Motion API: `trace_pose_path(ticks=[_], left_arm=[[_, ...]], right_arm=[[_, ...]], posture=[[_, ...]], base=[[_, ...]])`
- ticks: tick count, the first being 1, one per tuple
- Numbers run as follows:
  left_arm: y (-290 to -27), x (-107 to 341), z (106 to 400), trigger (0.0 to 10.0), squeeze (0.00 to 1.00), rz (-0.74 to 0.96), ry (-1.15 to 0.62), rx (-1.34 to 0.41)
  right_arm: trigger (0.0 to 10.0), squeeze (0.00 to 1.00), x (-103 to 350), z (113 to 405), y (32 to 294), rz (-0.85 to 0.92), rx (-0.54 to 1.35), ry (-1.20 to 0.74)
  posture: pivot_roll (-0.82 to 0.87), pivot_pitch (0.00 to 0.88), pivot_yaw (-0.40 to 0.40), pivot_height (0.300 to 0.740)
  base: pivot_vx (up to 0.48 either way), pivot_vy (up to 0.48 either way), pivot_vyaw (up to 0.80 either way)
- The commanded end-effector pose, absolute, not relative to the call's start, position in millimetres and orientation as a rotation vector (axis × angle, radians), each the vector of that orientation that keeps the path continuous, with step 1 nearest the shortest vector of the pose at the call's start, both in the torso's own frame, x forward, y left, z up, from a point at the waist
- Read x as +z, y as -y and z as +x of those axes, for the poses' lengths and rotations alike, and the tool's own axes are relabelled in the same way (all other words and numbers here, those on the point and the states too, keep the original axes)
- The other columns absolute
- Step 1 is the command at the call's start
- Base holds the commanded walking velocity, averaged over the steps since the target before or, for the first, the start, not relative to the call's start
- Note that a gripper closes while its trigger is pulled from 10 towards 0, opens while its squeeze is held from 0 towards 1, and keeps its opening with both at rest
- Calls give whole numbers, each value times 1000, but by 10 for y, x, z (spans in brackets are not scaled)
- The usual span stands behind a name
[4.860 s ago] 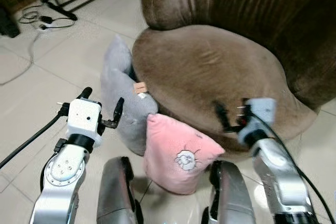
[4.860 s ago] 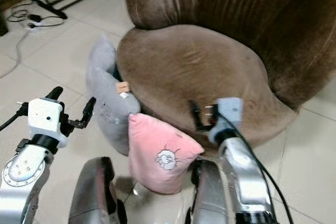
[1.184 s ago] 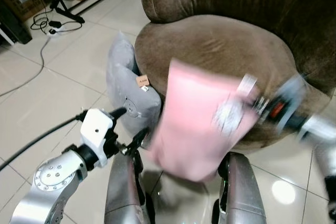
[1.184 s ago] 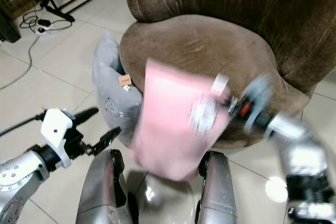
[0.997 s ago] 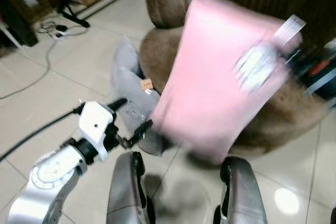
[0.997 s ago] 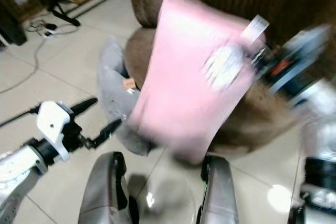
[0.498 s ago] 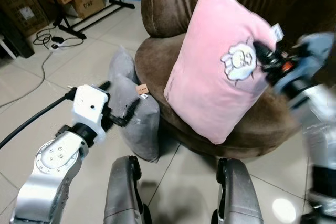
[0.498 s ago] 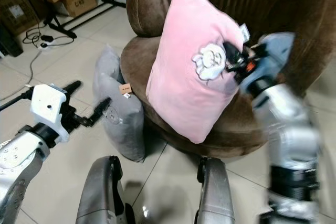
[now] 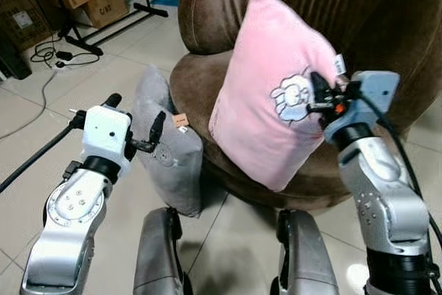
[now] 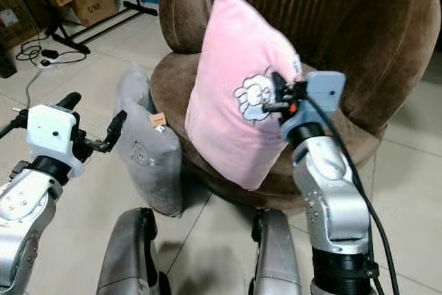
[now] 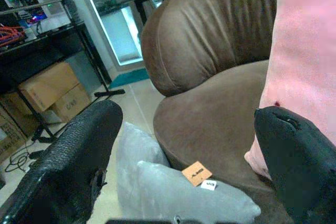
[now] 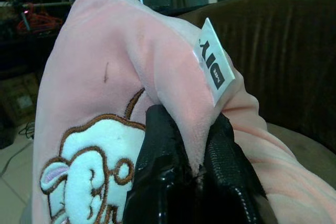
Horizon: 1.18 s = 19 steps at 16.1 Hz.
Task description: Move the pillow to the sofa from floor
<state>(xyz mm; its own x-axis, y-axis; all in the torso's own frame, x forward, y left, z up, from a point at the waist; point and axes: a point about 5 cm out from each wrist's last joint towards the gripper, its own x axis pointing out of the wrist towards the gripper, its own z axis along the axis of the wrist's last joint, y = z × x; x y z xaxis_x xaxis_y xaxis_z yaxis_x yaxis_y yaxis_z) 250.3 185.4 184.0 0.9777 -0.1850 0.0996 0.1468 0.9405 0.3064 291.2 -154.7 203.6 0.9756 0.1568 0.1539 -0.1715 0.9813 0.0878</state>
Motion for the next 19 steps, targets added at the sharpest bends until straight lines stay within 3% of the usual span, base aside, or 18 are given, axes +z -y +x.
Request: trace_pose_path(ticks=[1, 5, 9, 14, 19], left_arm=[[-1850, 1843, 2503, 10000, 0, 320, 138, -158], [-1836, 1852, 2523, 10000, 0, 319, 146, -152], [-1812, 1867, 2531, 10000, 0, 313, 157, -148], [-1759, 1887, 2561, 10000, 0, 244, 166, -155], [-1796, 1866, 2573, 10000, 0, 279, 161, -136]], right_arm=[[10000, 0, 2017, 2907, 1501, 99, 174, 133], [10000, 0, 2004, 2926, 1570, -4, 120, 123], [10000, 0, 2060, 2922, 1548, 125, 131, 143], [10000, 0, 2028, 2892, 1559, 135, 113, 132], [10000, 0, 1968, 2853, 1604, 174, 68, 104]], posture=[[-19, 67, 34, 565], [-20, 65, 25, 605], [-21, 56, 22, 645], [-35, 53, 26, 695], [-42, 48, 40, 740]], base=[[0, 0, 0], [0, 0, 0], [0, 0, 0], [0, 0, 0], [0, 0, 0]])
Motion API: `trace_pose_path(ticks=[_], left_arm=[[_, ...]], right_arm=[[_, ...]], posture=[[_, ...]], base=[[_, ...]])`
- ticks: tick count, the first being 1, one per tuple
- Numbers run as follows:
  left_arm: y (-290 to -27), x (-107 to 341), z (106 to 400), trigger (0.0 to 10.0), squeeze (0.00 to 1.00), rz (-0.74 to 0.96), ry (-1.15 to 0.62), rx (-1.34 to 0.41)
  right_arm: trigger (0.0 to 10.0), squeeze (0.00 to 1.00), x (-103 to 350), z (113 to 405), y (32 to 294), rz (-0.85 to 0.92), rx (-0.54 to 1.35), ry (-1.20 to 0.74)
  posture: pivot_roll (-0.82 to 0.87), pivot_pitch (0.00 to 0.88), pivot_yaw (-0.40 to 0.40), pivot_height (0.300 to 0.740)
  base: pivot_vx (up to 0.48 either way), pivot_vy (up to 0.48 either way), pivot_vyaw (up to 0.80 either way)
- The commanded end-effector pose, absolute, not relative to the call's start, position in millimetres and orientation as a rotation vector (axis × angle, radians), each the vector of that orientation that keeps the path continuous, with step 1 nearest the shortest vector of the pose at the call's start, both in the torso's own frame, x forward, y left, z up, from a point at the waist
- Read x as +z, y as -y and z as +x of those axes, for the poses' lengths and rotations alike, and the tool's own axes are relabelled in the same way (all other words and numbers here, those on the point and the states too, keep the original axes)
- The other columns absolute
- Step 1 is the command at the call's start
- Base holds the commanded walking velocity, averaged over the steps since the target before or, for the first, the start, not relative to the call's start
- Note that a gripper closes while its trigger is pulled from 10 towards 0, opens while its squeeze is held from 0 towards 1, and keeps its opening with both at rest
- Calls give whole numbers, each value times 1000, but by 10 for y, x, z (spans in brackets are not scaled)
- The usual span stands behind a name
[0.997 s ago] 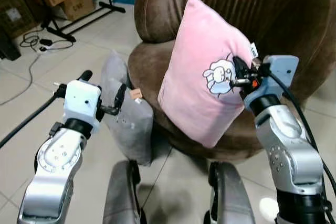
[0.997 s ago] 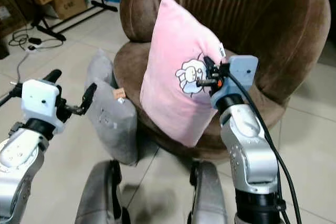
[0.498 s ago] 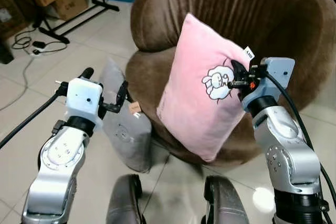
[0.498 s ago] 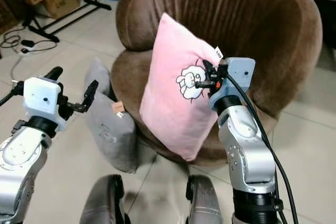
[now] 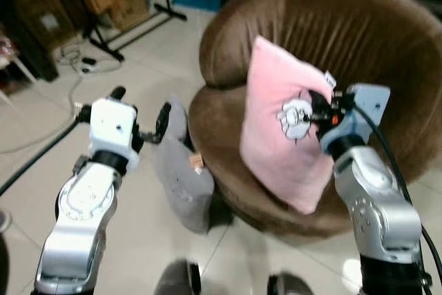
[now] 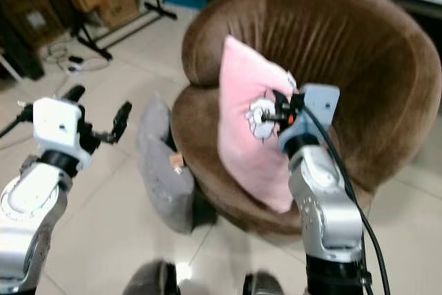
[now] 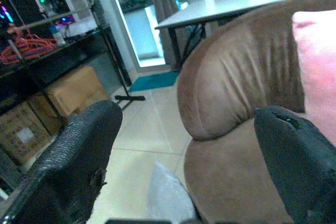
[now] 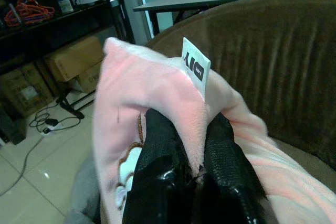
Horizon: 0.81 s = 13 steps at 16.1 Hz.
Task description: Move the pillow to the sofa from floor
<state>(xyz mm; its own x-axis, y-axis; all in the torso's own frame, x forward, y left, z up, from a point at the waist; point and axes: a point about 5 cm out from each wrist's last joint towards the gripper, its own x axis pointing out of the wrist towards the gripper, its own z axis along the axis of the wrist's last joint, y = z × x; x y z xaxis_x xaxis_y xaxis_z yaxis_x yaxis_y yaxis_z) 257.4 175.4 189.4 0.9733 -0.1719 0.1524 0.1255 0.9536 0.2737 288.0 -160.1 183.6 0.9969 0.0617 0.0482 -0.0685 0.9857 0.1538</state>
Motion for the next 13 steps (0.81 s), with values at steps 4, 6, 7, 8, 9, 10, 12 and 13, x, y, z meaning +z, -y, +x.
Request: trace_pose_path(ticks=[4, 6, 7, 8, 9, 10, 12, 13], left_arm=[[-1764, 1866, 2586, 10000, 0, 273, 165, -173], [-1740, 1873, 2589, 10000, 0, 273, 172, -194], [-1740, 1876, 2590, 10000, 0, 271, 174, -196], [-1744, 1880, 2592, 10000, 0, 269, 175, -196], [-1753, 1877, 2594, 10000, 0, 268, 174, -196], [-1757, 1870, 2592, 10000, 0, 269, 173, -195], [-1771, 1822, 2566, 10000, 0, 274, 160, -198], [-1805, 1766, 2538, 10000, 0, 304, 137, -203]], right_arm=[[10000, 0, 1938, 2826, 1630, 159, 43, 98], [10000, 0, 1914, 2827, 1638, 165, 29, 84], [10000, 0, 1913, 2828, 1639, 171, 25, 82], [10000, 0, 1919, 2835, 1634, 182, 27, 84], [10000, 0, 1928, 2842, 1623, 188, 32, 87], [10000, 0, 1931, 2845, 1619, 189, 34, 88], [10000, 0, 1933, 2853, 1607, 189, 40, 85], [10000, 0, 1918, 2847, 1592, 197, 50, 82]], posture=[[-47, 40, 59, 740], [-45, 40, 63, 740], [-42, 42, 63, 740], [-40, 47, 63, 740], [-38, 53, 64, 740], [-38, 53, 64, 740], [-34, 60, 62, 740], [-30, 64, 61, 740]], base=[[0, 0, 0], [0, 0, 0], [0, 0, 0], [0, 0, -800], [270, 0, -800], [289, 0, -800], [296, 0, -800], [300, 0, 0]])
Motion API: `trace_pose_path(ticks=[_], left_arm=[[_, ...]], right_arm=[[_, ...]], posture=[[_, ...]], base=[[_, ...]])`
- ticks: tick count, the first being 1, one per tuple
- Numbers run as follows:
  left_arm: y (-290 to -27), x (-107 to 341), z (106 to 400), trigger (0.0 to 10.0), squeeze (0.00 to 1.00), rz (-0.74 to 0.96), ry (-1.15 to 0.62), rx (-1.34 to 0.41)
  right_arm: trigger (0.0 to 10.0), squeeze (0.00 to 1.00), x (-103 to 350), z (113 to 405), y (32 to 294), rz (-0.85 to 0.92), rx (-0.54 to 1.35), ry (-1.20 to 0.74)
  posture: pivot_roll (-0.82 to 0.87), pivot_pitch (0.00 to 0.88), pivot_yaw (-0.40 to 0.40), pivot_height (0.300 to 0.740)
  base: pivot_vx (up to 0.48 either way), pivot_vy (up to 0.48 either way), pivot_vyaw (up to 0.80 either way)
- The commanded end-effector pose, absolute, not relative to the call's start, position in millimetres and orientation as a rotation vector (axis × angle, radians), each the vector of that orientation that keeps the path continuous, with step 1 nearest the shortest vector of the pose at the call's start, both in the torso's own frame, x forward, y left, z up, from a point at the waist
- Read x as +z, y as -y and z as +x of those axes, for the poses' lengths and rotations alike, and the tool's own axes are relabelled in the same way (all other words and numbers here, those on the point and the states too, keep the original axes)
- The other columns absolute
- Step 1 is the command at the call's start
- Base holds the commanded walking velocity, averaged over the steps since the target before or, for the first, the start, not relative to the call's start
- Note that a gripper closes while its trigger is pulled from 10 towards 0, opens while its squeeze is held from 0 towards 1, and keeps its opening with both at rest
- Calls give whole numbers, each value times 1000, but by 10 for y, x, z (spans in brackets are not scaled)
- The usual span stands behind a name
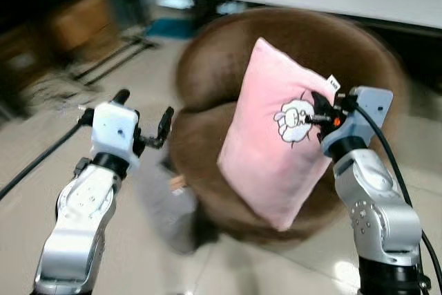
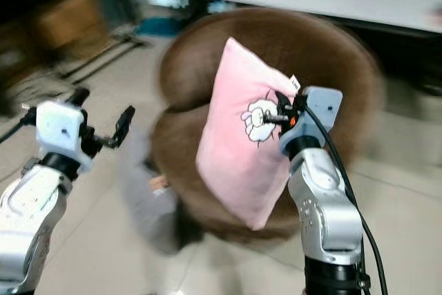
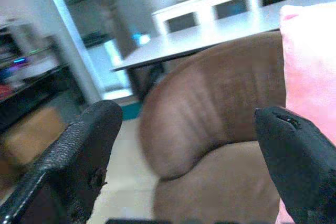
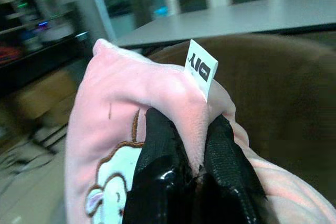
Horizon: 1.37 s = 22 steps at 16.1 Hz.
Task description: Move the pillow to the sofa from floor
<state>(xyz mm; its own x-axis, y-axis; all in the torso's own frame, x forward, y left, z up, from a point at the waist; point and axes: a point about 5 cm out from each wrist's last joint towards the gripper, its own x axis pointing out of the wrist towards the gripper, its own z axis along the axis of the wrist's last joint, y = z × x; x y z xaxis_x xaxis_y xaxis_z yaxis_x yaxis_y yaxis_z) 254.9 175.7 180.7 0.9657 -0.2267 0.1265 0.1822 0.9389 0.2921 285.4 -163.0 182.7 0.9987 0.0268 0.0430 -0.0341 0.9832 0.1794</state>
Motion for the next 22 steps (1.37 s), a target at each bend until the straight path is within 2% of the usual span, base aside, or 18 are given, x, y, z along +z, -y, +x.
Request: trace_pose_path(ticks=[1, 6, 13, 22], left_arm=[[-1820, 1752, 2527, 10000, 0, 310, 133, -204], [-1918, 1630, 2461, 10000, 0, 319, 110, -196], [-1906, 1646, 2471, 10000, 0, 336, 122, -223], [-1888, 1670, 2482, 10000, 0, 337, 132, -230]], right_arm=[[10000, 0, 1909, 2840, 1586, 201, 54, 81], [10000, 0, 1776, 2799, 1580, 195, 58, 42], [10000, 0, 1765, 2783, 1635, 204, 30, 47], [10000, 0, 1836, 2821, 1583, 188, 90, 69]], posture=[[-30, 64, 61, 740], [-26, 70, 64, 740], [-25, 71, 74, 740], [-19, 75, 64, 740]], base=[[300, 0, 0], [299, 0, 0], [299, 0, -763], [300, 0, 0]])
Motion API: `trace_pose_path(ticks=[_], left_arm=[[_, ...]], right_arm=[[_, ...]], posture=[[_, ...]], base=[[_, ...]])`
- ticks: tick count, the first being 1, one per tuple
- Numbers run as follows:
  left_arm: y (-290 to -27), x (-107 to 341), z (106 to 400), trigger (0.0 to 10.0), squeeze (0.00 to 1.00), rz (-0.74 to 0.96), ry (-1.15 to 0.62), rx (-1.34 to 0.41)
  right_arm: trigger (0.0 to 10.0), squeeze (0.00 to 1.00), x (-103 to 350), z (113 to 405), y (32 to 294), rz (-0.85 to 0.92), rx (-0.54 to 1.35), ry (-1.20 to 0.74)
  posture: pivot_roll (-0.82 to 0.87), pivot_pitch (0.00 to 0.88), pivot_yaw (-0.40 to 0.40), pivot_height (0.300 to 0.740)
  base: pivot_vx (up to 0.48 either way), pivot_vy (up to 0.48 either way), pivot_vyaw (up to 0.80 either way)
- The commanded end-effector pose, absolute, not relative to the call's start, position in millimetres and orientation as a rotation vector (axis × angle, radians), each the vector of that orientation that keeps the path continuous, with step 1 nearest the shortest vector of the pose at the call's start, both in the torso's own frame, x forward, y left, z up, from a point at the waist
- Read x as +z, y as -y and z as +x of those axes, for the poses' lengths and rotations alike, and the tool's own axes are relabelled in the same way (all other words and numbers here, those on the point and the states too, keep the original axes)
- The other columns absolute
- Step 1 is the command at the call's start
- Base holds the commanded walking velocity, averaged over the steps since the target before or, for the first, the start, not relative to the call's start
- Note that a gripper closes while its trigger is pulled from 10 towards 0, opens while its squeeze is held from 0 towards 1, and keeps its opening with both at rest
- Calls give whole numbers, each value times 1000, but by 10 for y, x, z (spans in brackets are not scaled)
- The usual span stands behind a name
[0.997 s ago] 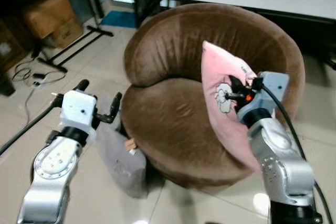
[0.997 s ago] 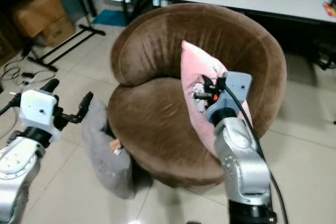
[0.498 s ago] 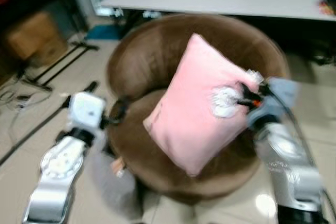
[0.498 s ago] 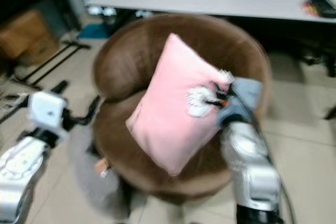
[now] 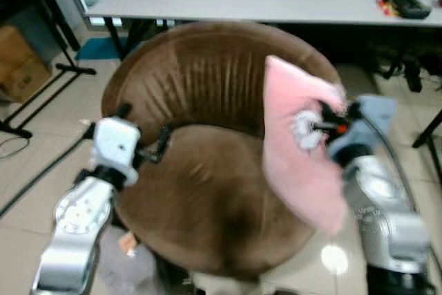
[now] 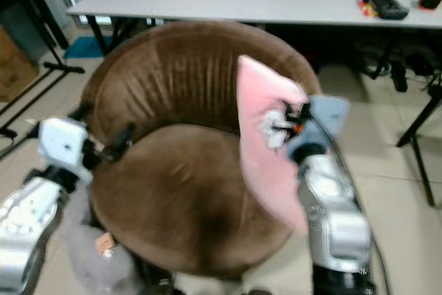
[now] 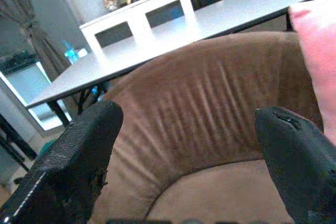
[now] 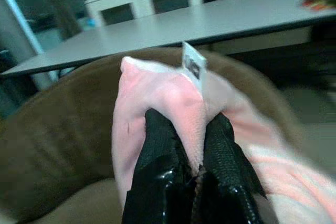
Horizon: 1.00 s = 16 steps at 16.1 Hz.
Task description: Move the pillow to the sofa from floor
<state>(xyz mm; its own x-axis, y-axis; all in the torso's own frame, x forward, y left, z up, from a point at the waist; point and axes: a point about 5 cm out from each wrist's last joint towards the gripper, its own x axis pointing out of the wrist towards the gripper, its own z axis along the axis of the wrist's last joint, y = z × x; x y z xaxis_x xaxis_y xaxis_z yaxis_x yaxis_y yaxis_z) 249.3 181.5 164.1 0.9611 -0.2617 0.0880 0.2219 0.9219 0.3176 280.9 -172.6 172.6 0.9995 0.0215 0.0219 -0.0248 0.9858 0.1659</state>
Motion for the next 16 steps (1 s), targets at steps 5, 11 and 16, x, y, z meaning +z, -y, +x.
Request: trace_pose_path(ticks=[5, 11, 16], left_arm=[[-1893, 1671, 2463, 10000, 0, 341, 133, -231], [-1876, 1661, 2446, 10000, 0, 335, 111, -270], [-1888, 1621, 2426, 10000, 0, 357, 72, -326]], right_arm=[[10000, 0, 1926, 2824, 1447, 240, 228, 89], [10000, 0, 2006, 2895, 1331, 288, 338, 87], [10000, 0, 2005, 2977, 1306, 268, 344, 54]], posture=[[-14, 75, 58, 740], [-5, 69, 56, 740], [-3, 60, 55, 740]], base=[[301, 0, 160], [147, 0, 400], [0, 0, 0]])
